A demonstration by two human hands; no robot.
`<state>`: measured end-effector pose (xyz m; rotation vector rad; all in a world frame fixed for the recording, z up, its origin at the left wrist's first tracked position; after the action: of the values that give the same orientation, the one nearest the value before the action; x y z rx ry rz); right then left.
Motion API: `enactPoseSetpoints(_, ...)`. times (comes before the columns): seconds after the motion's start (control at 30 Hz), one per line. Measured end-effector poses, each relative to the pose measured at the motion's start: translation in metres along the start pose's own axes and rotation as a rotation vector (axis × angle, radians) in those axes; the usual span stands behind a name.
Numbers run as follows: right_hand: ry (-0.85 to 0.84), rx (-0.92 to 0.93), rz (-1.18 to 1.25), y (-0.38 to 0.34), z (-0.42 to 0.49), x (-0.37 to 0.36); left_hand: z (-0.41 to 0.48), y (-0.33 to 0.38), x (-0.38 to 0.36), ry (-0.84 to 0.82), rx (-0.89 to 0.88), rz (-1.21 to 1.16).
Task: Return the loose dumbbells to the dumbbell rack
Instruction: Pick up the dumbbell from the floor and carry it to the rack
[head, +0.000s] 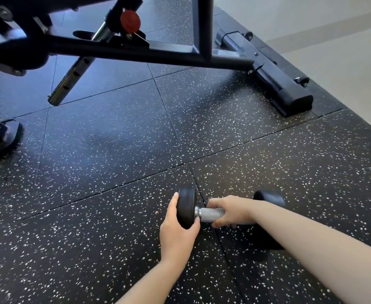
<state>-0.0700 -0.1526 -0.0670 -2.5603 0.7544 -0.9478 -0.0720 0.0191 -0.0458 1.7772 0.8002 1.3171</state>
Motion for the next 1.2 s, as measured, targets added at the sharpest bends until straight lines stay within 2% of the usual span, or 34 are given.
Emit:
enactPoseSetpoints(0.2, 0.071, -0.034, 0.045, -0.002, -0.004, -0.004, 0.018, 0.003, 0.004, -0.032, 0.031, -0.061)
enactPoseSetpoints(0.47, 0.134, -0.15, 0.479, -0.032, -0.032, -0.038, 0.045, 0.032, 0.035, -0.269, -0.184, 0.131)
enactPoseSetpoints(0.57, 0.137, -0.171, 0.602, -0.061, -0.06, -0.032, 0.042, 0.069, 0.059, -0.229, -0.233, 0.165)
enactPoseSetpoints(0.8, 0.07, -0.166, 0.592, -0.157, -0.16, 0.023, 0.022, 0.171, 0.15, -0.217, -0.191, 0.169)
enactPoseSetpoints(1.2, -0.006, 0.012, 0.62, -0.325, -0.363, 0.169, -0.024, 0.406, 0.335, -0.127, -0.281, 0.107)
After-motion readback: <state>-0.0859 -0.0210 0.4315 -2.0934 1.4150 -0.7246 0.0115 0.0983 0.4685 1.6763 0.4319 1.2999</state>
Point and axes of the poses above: each hand's wrist, its own z-axis towards the middle knuckle, its own x-axis out of the back of the hand, y = z × x, the point moved 2 cm from there along z, towards the middle knuckle, and after that the axes turned 6 degrees about -x, right-handed, at the moved point
